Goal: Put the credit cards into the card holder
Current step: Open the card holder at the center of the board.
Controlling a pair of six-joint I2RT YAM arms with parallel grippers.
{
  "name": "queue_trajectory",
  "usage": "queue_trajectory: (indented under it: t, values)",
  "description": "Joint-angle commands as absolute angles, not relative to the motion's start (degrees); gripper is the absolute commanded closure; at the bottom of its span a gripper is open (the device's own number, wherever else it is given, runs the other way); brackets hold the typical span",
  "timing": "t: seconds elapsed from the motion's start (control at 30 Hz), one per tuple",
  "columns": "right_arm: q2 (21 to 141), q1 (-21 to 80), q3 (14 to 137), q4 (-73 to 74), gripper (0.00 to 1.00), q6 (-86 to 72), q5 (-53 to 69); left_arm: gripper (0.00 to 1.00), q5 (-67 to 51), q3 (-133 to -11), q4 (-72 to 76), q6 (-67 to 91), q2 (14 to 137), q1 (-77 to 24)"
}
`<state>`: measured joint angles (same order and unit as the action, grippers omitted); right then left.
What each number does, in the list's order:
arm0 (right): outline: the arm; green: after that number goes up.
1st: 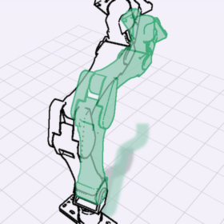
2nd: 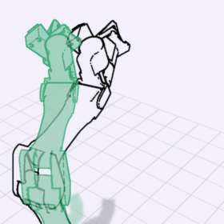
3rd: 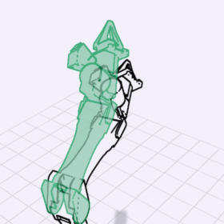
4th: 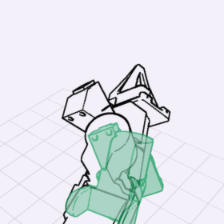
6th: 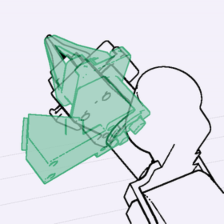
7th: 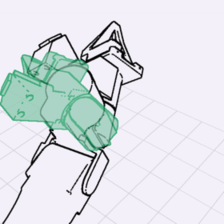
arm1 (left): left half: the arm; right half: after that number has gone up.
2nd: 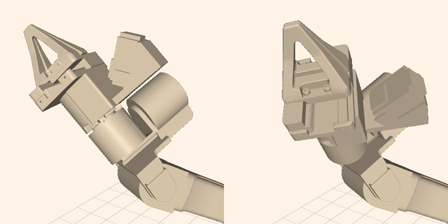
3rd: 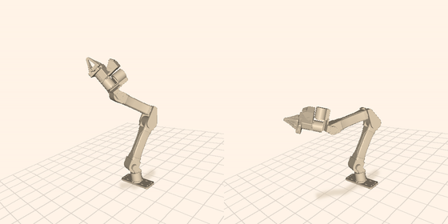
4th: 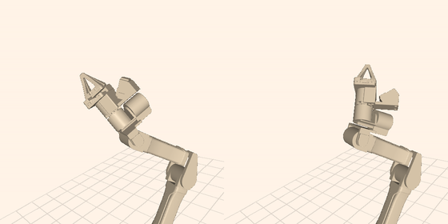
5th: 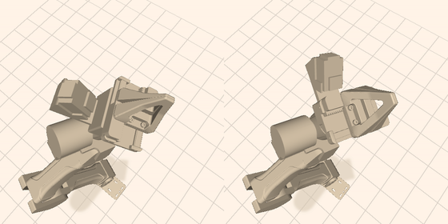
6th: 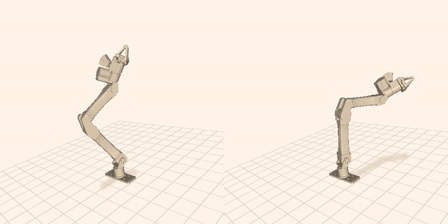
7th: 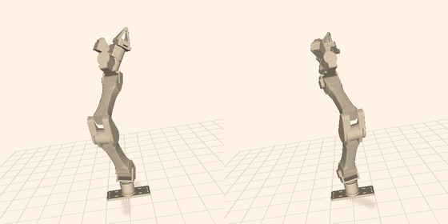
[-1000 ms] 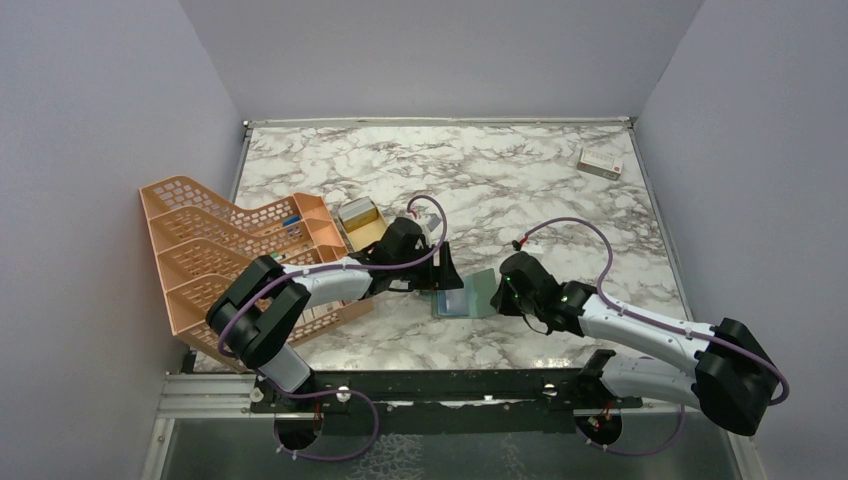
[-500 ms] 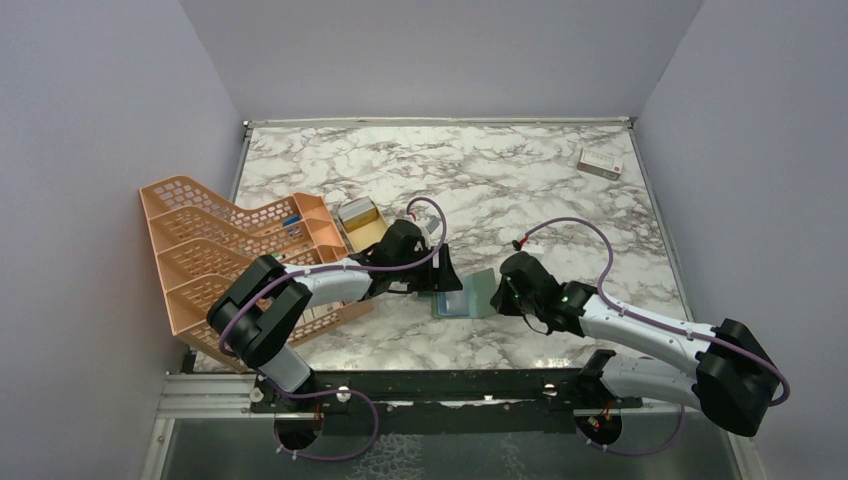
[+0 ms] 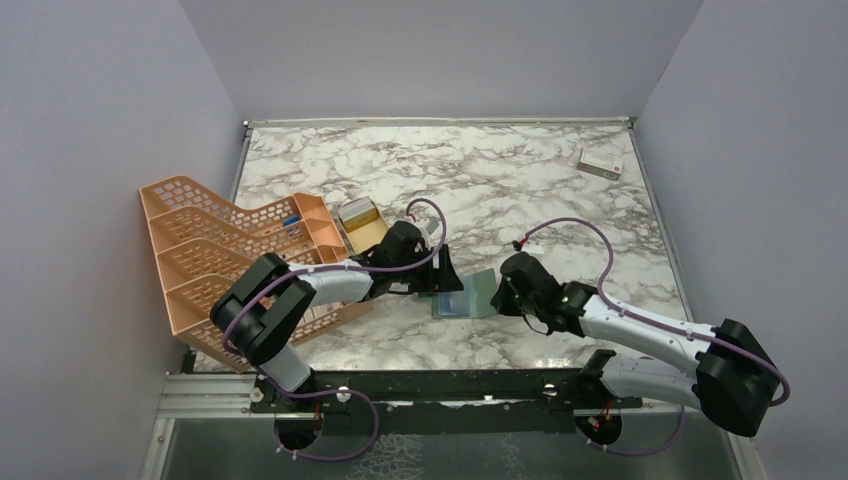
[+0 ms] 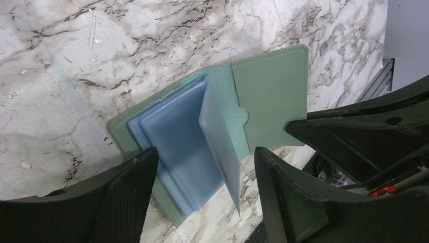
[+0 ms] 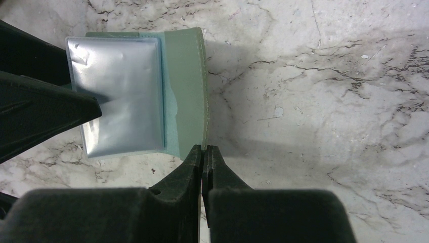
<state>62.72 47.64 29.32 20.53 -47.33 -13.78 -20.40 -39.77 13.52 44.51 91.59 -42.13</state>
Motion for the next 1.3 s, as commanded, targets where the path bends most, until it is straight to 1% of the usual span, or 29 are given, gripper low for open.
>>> queue_trajectory:
  t: [0.0,0.2,0.5,0.7,0.9,1.0,1.07,1.23,1.27]
  values:
    - [61.81,47.63,28.74,20.13,0.99,-47.81,-13.23,0.28,-22.13,-39.48,15.51,45.21,93.29,-42.47]
    - [62.11,47.63,28.35,19.43,0.99,-47.72,-12.73,0.29,-24.01,-39.44,17.28,46.94,94.01,-42.57]
    - [62.92,47.68,27.51,17.81,0.99,-47.81,-11.52,0.29,-26.17,-39.56,18.36,49.43,91.09,-42.97]
    - [63.29,47.64,27.44,17.57,0.99,-47.73,-11.22,0.32,-26.06,-39.21,18.84,49.57,90.09,-43.23]
    - [63.17,47.63,27.51,17.62,0.99,-47.72,-11.2,0.4,-26.33,-38.81,20.17,49.83,90.19,-43.33]
    - [63.11,47.64,27.34,17.58,0.99,-47.8,-11.25,0.49,-26.59,-38.77,20.69,49.83,90.7,-43.41]
    - [63.11,47.64,27.25,17.5,0.99,-47.81,-11.18,0.53,-26.67,-38.76,20.82,49.83,91.23,-43.42]
    - [62.98,47.64,27.7,17.69,0.99,-47.53,-10.9,0.57,-26.6,-38.69,20.83,49.66,92.81,-43.51]
    - [62.97,47.59,28.05,18.12,0.97,-47.5,-10.9,0.57,-26.47,-38.63,20.83,49.61,92.96,-43.51]
